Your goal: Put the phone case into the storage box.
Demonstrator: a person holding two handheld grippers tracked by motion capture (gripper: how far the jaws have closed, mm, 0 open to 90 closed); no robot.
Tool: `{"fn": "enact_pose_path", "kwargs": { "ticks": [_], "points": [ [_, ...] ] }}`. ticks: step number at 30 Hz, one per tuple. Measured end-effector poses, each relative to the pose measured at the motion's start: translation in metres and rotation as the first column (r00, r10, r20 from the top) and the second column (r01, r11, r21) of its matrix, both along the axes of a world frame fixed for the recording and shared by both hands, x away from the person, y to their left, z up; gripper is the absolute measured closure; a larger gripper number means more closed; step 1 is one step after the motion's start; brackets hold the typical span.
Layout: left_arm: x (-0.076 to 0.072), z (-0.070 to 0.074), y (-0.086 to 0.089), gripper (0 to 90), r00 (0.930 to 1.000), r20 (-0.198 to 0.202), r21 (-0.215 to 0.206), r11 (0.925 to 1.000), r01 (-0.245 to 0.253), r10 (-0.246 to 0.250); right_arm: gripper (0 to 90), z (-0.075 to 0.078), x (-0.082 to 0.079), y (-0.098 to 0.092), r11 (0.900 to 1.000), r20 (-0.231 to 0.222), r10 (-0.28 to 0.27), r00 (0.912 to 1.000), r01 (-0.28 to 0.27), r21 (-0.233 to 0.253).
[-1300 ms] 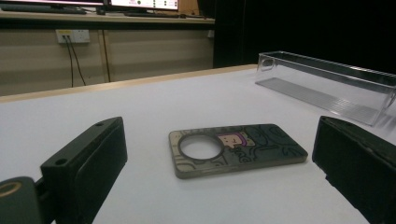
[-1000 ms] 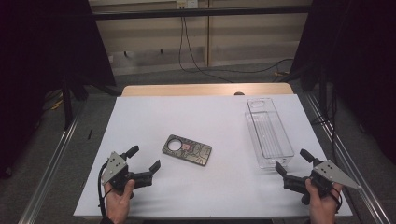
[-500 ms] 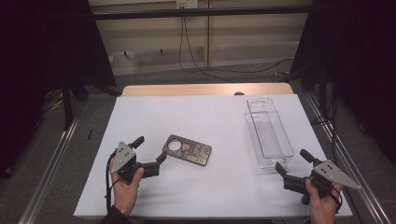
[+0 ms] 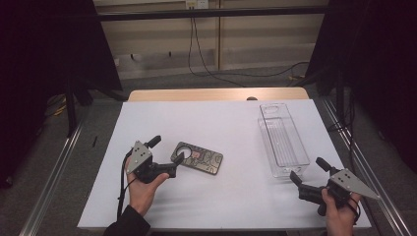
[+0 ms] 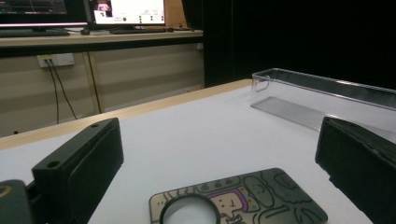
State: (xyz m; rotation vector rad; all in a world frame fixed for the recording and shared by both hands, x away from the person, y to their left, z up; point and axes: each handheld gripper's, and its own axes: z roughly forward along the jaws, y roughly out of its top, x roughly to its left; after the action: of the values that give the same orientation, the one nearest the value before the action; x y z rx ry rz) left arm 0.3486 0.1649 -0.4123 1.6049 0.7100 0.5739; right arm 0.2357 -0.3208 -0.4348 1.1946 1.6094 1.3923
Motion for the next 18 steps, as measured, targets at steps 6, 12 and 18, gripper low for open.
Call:
{"fn": "enact_pose_path", "kwargs": {
  "ticks": [6,12,18],
  "points": [
    [0.006,0.002,-0.013,2.6,0.9993,0.012,0.014,0.9992,0.036,-0.036,0.0,0.0,0.0,0.0,1.0,0.0,0.0,1.0,0.0,-0.002],
    [0.006,0.008,-0.026,2.8,0.9978,0.014,0.014,0.9979,0.064,-0.064,0.0,0.0,0.0,0.0,1.0,-0.001,-0.004,1.0,0.004,0.003],
    [0.013,0.014,-0.039,3.4,0.9963,0.024,-0.002,0.9966,0.083,-0.082,0.0,0.0,0.0,0.0,1.0,0.0,-0.003,1.0,0.003,0.004]
  ]
}}
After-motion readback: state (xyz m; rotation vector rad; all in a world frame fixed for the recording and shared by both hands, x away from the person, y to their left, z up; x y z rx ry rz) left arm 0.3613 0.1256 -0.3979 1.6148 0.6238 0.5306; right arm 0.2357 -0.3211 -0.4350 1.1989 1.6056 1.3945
